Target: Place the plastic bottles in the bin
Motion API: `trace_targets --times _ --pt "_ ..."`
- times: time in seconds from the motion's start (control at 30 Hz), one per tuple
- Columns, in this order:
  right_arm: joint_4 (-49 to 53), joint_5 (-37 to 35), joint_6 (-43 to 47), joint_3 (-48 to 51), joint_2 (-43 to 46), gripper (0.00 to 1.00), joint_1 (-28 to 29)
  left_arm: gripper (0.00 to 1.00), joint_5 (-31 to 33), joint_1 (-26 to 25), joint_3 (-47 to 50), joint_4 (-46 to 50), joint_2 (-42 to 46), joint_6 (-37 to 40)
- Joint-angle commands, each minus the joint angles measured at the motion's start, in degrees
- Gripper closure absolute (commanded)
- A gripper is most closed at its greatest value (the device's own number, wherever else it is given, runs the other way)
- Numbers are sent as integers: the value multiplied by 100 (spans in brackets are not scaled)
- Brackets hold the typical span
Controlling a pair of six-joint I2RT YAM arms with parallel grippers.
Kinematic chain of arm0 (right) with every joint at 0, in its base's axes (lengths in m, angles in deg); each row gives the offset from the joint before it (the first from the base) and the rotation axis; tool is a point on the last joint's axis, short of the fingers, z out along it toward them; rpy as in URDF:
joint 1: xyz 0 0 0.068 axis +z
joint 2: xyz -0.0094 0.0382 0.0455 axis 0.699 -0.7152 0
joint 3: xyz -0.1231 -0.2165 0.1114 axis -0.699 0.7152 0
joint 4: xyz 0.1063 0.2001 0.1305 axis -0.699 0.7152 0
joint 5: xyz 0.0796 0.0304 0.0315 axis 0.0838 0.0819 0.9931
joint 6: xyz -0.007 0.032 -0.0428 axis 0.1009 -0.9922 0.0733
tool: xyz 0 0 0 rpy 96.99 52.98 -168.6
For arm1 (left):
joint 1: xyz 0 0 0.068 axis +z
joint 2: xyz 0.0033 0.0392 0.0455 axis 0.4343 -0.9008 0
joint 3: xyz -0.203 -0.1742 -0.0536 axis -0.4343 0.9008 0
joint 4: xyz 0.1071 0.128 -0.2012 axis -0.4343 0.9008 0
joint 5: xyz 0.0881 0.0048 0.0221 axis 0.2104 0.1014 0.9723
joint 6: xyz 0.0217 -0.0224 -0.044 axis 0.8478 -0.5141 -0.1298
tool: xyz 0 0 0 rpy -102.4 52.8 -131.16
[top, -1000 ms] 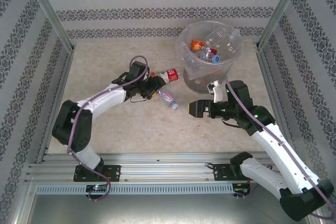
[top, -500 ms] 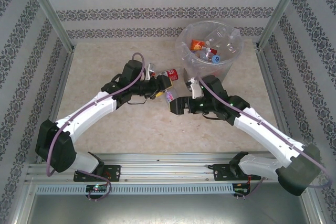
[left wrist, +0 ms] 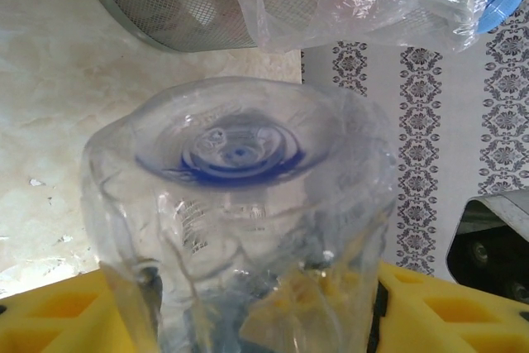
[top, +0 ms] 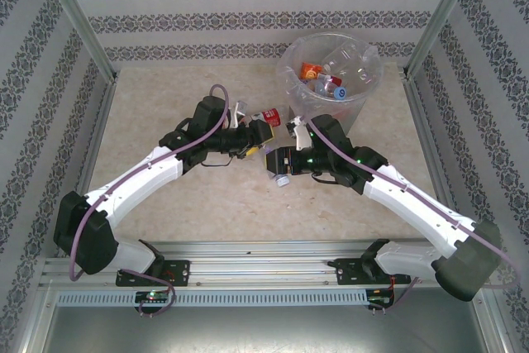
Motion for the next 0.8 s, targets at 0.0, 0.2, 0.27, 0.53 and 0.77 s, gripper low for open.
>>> trace_targets --times 0.0,0.2,0.27,0.53,0.77 --pt "30 -207 11 -132 98 46 59 22 -138 -95 3 -50 208 32" --pt "447 -474 70 -286 420 49 16 0 104 -93 -167 -219 546 322" --pt "677 -602 127 -406 569 49 -46 0 172 -93 -245 -225 685 551" --pt "1450 -637 149 -1203 998 49 -912 0 297 -93 -290 -31 1325 1723" --pt "1861 -307 128 -2313 476 49 -1943 0 227 -93 -279 384 1558 2222"
